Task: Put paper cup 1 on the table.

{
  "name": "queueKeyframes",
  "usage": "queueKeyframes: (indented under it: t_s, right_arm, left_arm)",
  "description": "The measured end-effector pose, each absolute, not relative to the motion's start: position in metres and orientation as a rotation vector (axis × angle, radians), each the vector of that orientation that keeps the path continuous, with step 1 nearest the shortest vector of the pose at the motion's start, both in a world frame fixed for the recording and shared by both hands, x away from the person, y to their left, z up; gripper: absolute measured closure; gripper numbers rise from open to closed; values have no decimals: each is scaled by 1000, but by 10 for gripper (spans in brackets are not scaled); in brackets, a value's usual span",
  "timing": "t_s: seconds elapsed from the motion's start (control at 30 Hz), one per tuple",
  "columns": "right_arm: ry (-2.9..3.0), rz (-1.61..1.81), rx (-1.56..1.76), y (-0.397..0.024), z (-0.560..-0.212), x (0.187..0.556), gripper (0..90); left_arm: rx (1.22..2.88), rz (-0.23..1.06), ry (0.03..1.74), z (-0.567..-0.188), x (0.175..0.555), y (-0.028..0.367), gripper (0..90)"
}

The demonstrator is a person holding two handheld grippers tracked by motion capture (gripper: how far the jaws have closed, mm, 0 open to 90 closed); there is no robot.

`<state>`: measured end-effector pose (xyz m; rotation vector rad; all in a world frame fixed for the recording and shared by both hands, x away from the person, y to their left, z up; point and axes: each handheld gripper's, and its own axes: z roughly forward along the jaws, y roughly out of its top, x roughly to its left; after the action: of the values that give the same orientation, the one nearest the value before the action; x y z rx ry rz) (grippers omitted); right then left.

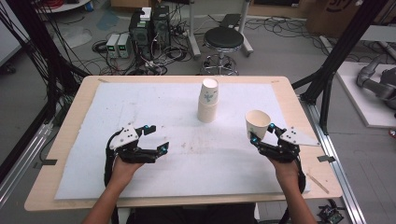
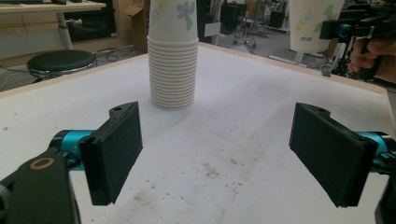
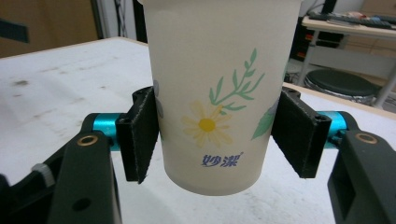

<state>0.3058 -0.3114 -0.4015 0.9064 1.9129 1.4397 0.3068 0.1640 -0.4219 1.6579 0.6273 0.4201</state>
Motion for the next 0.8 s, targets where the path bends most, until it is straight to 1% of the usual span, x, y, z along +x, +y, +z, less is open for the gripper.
queueKeyframes:
  t_s: [0.3,0.53,0.8]
  right_arm:
    - [1873,1358,1024,-313,-412,344,360]
    - [1868,1249,1197,-307,-430,371,357]
    - [1899,1166,1301,-304,-445,384,357]
  left_arm:
    - [1668,412,628,-424,308,161,171]
    - [1668,403,632,-424,307,161,171]
    - [1680,395,632,-425,307,160,171]
